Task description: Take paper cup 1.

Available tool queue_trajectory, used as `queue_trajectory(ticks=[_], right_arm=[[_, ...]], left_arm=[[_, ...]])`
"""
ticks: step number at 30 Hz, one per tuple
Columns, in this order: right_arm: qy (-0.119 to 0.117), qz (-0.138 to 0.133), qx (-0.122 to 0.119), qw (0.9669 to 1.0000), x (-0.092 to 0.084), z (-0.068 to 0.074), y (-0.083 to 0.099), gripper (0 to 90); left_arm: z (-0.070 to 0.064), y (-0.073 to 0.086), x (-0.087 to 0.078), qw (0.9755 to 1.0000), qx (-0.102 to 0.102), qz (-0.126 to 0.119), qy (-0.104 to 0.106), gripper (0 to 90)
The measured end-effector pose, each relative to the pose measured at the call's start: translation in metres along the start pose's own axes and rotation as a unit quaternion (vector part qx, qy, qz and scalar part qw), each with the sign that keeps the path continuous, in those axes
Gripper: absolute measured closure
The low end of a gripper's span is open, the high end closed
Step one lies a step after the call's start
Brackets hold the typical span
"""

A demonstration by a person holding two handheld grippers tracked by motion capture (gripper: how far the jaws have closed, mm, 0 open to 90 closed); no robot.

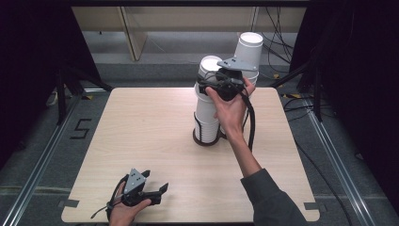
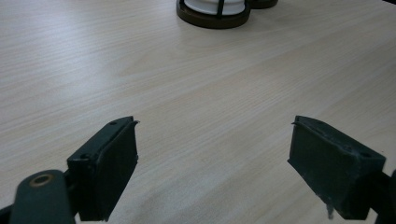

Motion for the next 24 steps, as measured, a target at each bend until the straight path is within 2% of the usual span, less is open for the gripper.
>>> queue_trajectory(ticks=[1,4,5,7,11,12,14,15,16,17,19,20,22,23,24], right_arm=[[-0.006,-0.009,-0.005,0.9999,-0.005,0.001,-0.008,22.4],[-0.015,-0.014,-0.002,0.9998,-0.011,0.005,-0.014,22.4],[-0.021,-0.019,-0.015,0.9995,-0.018,0.008,-0.021,22.4],[-0.023,-0.023,-0.025,0.9992,-0.024,0.01,-0.025,22.4],[-0.033,-0.024,-0.035,0.9985,-0.036,0.013,-0.028,22.4],[-0.039,-0.023,-0.035,0.9983,-0.038,0.014,-0.026,22.4],[-0.046,-0.021,-0.037,0.998,-0.04,0.015,-0.024,22.4],[-0.065,-0.015,-0.027,0.9974,-0.046,0.018,-0.018,22.4],[-0.065,-0.015,-0.027,0.9974,-0.046,0.018,-0.018,22.4],[-0.074,-0.014,-0.032,0.9966,-0.05,0.019,-0.012,22.4],[-0.082,-0.009,-0.026,0.9962,-0.052,0.021,-0.007,22.4],[-0.099,-0.002,-0.027,0.9947,-0.054,0.024,0.001,22.4],[-0.105,-0.003,-0.032,0.994,-0.055,0.024,0.005,22.4],[-0.115,0.006,-0.025,0.993,-0.058,0.028,0.014,22.4],[-0.119,0.006,-0.029,0.9925,-0.059,0.028,0.018,22.4]], left_arm=[[0.0,0.0,0.0,1.0,0.001,0.0,0.0,14.9],[0.0,0.0,0.0,1.0,0.001,0.001,0.0,14.9],[0.0,0.0,0.0,1.0,0.003,0.003,0.0,14.8],[0.0,0.0,0.0,1.0,0.004,0.003,-0.001,14.8],[0.0,0.0,0.0,1.0,0.001,0.002,-0.002,14.8],[0.002,0.001,0.0,0.9999,0.011,0.008,-0.006,14.8],[0.003,0.001,-0.001,0.9999,0.012,0.01,-0.006,14.8],[0.001,0.0,-0.001,1.0,0.001,0.005,-0.005,14.8],[0.001,0.0,-0.001,1.0,0.001,0.005,-0.005,14.8],[0.002,0.0,-0.001,1.0,0.002,0.005,-0.006,14.8],[0.002,0.0,0.0,1.0,0.002,0.005,-0.004,14.8],[0.002,0.0,0.0,1.0,0.001,0.005,-0.004,14.8],[0.002,0.0,0.0,1.0,0.0,0.003,-0.003,14.9],[0.002,0.0,0.0,1.0,-0.002,0.002,-0.004,14.8],[0.002,0.0,0.0,1.0,-0.002,0.002,-0.004,14.8]])
Point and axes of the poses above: each handheld gripper's, and its own axes: x roughly forward along the jaws, y roughly out of its underside, z roughly to its left, the point moved 4 cm from there along x, roughly forward along the jaws, and after that the axes turned 2 degrees about x, right-handed, at the moved point
